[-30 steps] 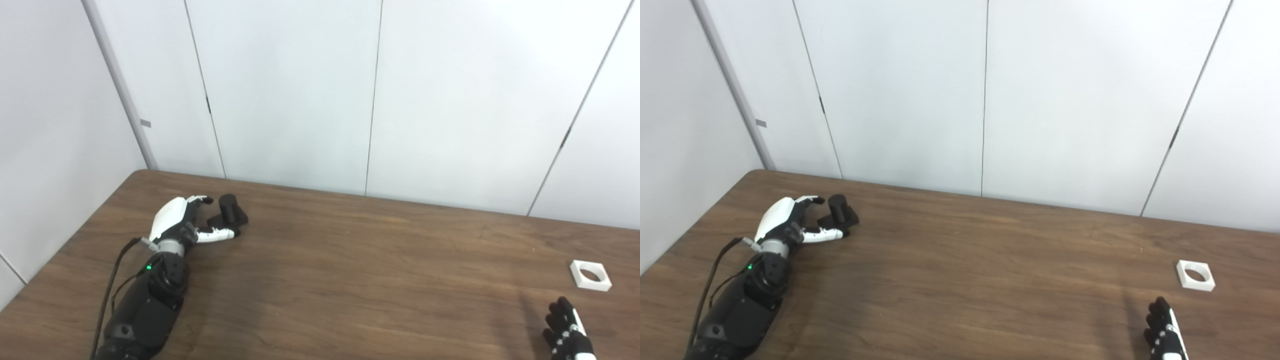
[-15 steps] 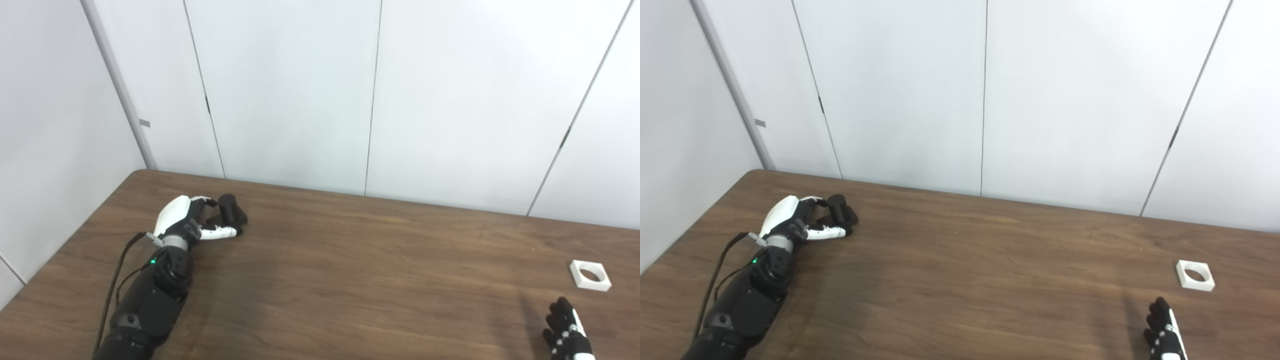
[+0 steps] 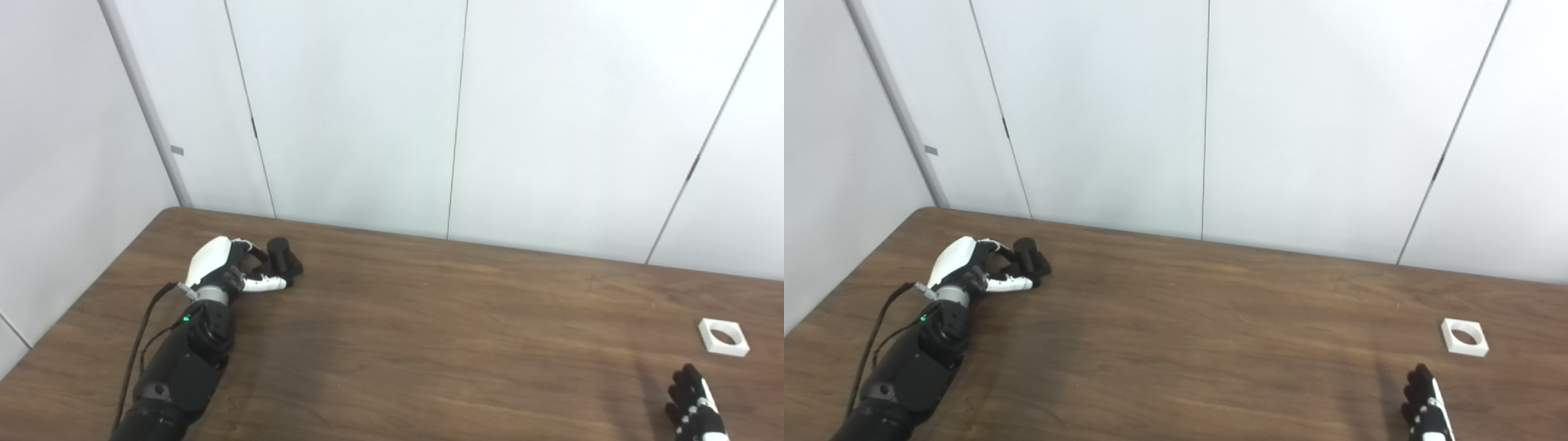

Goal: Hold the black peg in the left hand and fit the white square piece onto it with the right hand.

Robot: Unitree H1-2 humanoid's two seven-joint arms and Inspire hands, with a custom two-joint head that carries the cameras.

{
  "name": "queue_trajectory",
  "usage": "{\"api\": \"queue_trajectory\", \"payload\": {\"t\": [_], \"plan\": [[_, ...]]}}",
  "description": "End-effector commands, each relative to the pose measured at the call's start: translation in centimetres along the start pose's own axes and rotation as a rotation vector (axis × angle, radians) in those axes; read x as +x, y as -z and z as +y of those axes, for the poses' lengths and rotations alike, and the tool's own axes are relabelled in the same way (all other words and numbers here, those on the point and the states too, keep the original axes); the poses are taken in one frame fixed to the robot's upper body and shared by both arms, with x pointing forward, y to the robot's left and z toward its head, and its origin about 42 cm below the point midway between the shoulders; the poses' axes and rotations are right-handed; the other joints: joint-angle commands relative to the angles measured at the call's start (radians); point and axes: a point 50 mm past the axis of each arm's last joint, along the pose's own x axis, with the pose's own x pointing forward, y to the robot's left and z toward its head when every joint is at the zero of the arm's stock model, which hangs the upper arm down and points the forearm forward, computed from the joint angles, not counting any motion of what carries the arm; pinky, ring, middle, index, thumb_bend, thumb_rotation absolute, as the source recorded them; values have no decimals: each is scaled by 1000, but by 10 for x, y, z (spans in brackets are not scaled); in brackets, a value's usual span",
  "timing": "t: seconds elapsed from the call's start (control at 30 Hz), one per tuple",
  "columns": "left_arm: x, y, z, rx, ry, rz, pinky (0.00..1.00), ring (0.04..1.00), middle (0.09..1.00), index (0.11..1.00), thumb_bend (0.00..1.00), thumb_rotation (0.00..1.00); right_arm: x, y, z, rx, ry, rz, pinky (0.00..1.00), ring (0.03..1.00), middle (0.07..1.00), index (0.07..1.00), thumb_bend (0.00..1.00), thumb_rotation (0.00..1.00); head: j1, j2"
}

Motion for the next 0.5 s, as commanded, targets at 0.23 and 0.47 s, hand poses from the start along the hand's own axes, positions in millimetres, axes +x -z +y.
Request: {"api": "queue_trajectory", "payload": {"t": [0.23, 0.47], "plan": [[10, -8, 27, 36, -75, -26, 1000, 969, 886, 610, 831, 218, -20, 10, 6, 23, 14, 47, 1000, 993, 988, 992, 424, 1000, -31, 6], [13, -6, 23, 35, -67, -30, 1000, 937, 834, 522, 648, 105, -20, 10, 7, 9, 4, 47, 1000, 995, 992, 1000, 401, 1000, -34, 7]]}}
